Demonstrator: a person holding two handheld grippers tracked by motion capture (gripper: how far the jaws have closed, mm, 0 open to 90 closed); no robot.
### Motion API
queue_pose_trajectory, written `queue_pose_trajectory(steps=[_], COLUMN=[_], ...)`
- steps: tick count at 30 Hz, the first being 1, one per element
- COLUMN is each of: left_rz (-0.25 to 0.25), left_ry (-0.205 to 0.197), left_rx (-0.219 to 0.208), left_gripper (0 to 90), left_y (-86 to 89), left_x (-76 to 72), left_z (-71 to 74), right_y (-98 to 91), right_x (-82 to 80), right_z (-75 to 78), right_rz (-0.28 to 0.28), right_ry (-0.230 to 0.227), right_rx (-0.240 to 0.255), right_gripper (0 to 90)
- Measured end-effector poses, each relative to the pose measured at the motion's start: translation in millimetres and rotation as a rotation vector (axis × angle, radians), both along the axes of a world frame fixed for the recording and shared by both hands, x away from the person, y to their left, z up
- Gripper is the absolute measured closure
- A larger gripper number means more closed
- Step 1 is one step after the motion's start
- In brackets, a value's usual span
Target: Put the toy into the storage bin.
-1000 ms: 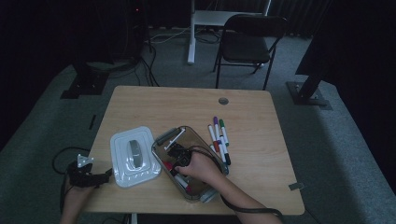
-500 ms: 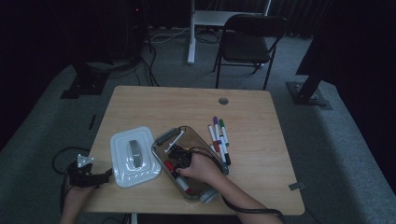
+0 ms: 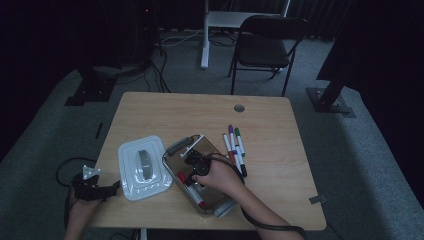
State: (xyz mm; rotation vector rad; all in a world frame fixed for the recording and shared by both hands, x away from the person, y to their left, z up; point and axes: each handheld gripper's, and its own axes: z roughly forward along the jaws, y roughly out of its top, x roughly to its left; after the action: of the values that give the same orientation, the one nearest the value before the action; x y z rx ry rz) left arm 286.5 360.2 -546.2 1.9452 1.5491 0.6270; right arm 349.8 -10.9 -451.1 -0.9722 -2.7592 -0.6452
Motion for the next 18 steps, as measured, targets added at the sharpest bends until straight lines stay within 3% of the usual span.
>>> queue_pose_trajectory(steps=[10, 13, 18], left_rz=[0.002, 0.002, 0.001], left_ry=[-0.001, -0.001, 0.0], left_rx=[-0.002, -0.002, -0.001], left_gripper=[0.7, 0.6, 0.7], left_y=[-0.2, -0.2, -0.1], left_x=[0.0, 0.0, 0.0], left_z=[-0.1, -0.1, 0.0], right_y=[-62.2, -81.9, -117.3], right_x=[9.8, 14.2, 25.2], right_z=[57.1, 63.5, 67.3], right_rz=[-0.115, -0.146, -0.231], right_ry=[-0.112, -0.147, -0.194], right_rx=[0.172, 0.203, 0.212], right_gripper=[60.5, 58.6, 58.4])
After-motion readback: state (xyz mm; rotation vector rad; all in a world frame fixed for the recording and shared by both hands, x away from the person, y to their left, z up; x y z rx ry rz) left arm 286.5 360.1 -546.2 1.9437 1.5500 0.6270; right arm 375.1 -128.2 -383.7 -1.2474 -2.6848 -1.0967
